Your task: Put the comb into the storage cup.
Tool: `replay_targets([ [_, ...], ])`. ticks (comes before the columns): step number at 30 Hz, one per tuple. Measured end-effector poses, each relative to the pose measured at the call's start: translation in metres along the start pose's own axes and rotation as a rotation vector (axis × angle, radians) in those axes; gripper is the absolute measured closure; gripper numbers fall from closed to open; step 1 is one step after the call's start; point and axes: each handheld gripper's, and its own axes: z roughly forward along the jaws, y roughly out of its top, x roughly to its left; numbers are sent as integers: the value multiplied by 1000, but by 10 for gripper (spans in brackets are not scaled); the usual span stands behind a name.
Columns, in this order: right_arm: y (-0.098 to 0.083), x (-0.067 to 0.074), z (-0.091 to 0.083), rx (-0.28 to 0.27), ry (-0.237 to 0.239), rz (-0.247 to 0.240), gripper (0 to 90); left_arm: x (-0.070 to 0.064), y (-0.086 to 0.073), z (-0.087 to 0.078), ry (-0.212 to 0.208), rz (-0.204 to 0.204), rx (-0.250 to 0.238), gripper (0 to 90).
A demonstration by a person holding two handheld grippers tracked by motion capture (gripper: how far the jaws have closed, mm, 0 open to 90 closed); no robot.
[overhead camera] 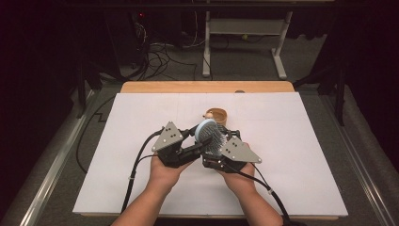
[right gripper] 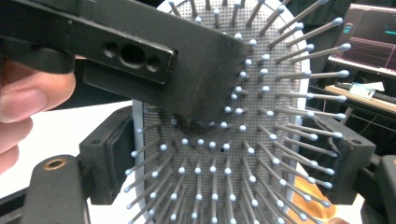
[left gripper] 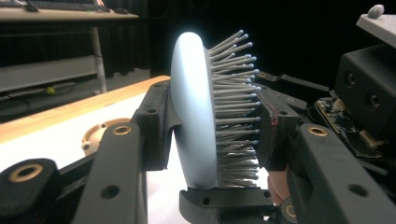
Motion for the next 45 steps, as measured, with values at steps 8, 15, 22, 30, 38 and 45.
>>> replay_targets([
  [8, 0, 1, 0, -5, -6, 0, 200, -1, 0, 0, 10, 2, -8, 570],
  [15, -1, -3, 3, 25, 32, 33, 165, 0, 3, -1, 13, 3, -19, 577],
  [22, -7, -7, 9, 88, 65, 68, 56, 3, 8, -5, 23, 11, -45, 579],
  [30, -8, -9, 9, 103, 103, 108, 0, 7, 12, -9, 26, 20, -56, 579],
  [38, -10, -12, 5, 111, 104, 126, 0, 13, 17, -15, 38, 40, -72, 579],
  [45, -13, -17, -5, 112, 104, 129, 1, 21, 23, -23, 53, 32, -104, 580],
])
